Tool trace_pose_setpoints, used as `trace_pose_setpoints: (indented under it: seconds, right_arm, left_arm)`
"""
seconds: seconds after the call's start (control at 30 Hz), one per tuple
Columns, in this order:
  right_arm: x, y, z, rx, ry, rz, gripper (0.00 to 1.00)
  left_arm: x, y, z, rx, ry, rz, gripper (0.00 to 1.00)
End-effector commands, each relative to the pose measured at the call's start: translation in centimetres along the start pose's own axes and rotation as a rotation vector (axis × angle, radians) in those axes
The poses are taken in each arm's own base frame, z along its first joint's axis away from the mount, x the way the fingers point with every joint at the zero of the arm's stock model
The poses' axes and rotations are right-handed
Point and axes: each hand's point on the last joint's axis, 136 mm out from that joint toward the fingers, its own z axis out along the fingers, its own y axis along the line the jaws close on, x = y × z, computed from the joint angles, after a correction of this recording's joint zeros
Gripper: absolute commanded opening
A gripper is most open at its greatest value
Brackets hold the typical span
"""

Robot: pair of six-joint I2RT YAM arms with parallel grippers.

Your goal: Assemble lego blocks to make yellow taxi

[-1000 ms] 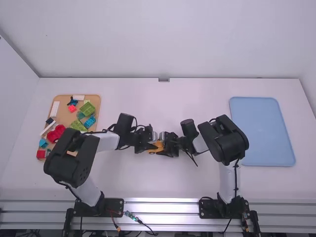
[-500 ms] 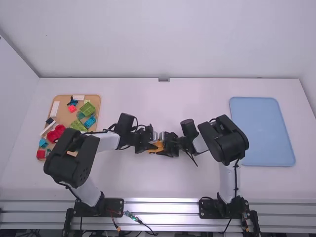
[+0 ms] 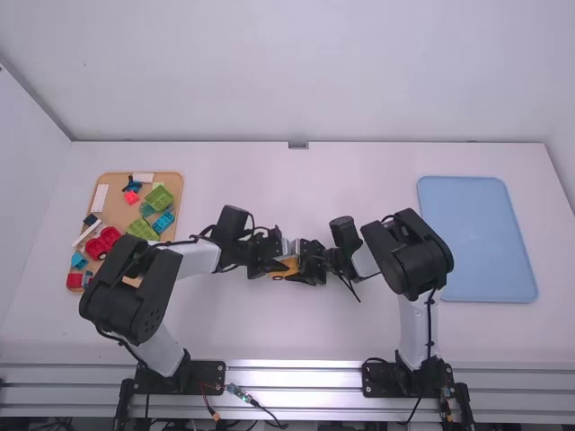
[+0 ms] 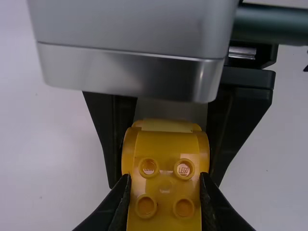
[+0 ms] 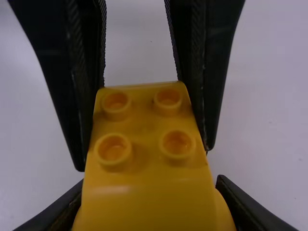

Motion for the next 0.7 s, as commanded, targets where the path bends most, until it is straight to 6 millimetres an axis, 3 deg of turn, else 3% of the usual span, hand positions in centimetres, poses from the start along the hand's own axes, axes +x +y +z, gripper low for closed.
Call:
trace_pose_setpoints:
  seconds: [0.0, 0.03, 0.3, 0.43, 0.67]
  right_arm:
    - [0.9, 0.1, 0.4, 0.016, 0.039, -0.003, 0.23]
    - [0.9, 0.1, 0.4, 0.015, 0.040, -0.003, 0.23]
    - [0.9, 0.1, 0.4, 0.015, 0.040, -0.002, 0.23]
    - [0.9, 0.1, 0.4, 0.015, 0.040, -0.002, 0.23]
    - [0.9, 0.1, 0.4, 0.014, 0.042, 0.001, 0.23]
  left_arm:
    - [4.2, -1.1, 1.2, -0.014, 0.174, -0.098, 0.02]
    - [4.2, -1.1, 1.3, -0.014, 0.173, -0.097, 0.08]
    - [3.5, -0.5, 1.2, -0.022, 0.157, -0.087, 0.14]
    - [3.3, -0.3, 1.2, -0.016, 0.162, -0.091, 0.25]
    - [3.0, -0.2, 1.1, -0.012, 0.166, -0.095, 0.23]
